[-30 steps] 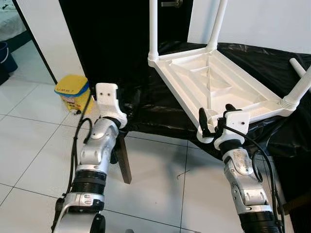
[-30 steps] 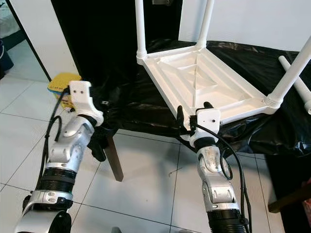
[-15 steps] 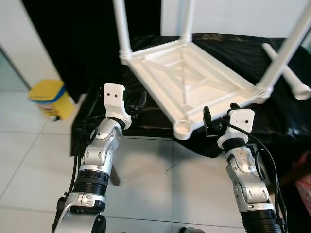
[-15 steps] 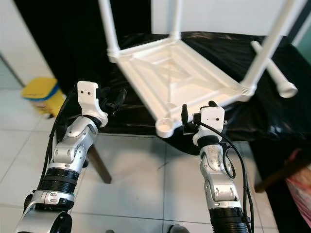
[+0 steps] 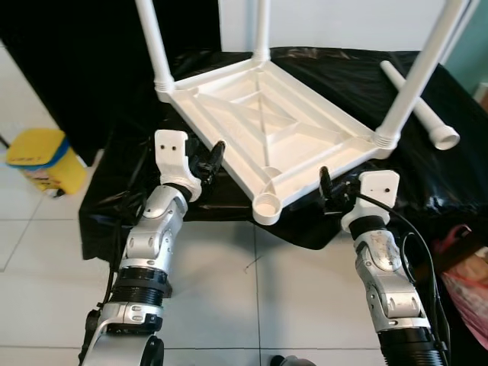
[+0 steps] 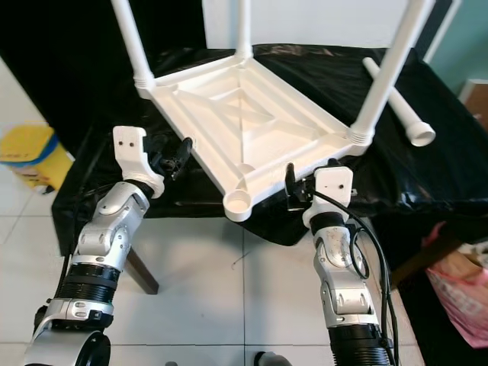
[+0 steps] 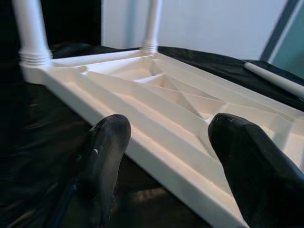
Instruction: Building children table
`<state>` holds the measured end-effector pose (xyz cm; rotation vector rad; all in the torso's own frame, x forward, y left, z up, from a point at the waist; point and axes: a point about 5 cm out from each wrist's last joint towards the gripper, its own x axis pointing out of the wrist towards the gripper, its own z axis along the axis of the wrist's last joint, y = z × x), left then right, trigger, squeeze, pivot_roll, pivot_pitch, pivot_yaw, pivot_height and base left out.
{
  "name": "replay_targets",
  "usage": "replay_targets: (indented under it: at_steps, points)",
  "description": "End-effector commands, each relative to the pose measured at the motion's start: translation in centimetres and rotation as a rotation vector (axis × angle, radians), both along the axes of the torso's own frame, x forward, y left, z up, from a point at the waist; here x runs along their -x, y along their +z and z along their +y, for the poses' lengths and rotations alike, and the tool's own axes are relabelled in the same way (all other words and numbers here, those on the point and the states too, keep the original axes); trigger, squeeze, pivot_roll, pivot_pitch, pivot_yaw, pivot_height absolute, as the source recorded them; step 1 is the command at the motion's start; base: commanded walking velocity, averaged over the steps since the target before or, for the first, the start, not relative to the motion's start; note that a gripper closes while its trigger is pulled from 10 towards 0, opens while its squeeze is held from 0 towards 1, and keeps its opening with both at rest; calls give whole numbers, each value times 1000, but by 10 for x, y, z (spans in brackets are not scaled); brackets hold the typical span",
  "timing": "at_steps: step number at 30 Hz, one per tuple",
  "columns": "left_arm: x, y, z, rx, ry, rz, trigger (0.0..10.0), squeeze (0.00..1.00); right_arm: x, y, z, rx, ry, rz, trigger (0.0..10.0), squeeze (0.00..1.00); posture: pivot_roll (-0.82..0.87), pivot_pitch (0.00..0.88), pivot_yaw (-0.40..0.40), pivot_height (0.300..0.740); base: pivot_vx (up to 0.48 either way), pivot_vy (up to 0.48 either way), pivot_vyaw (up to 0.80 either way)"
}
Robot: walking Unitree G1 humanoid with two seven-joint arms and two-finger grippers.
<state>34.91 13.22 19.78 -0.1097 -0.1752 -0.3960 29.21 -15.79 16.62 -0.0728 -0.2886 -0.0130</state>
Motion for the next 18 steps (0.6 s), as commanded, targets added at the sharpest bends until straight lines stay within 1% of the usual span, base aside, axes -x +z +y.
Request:
replay_targets:
  at_steps: [1, 5, 18]
  points:
    - [1, -2, -1, -6, -12, 10, 10000, 0, 0, -2, -1, 0, -5, 4, 10000, 0, -147, 72, 5, 740, 0, 0, 0]
    - [0, 1, 1, 7, -4, 4, 10000, 0, 0, -1, -2, -2, -8, 2, 10000, 0, -148, 80, 9, 740, 0, 0, 0]
    - [1, 3, 1, 18, -5, -3, 10000, 0, 1, -2, -4, -4, -18, 4, 10000, 0, -147, 88, 9, 740, 329, 0, 0]
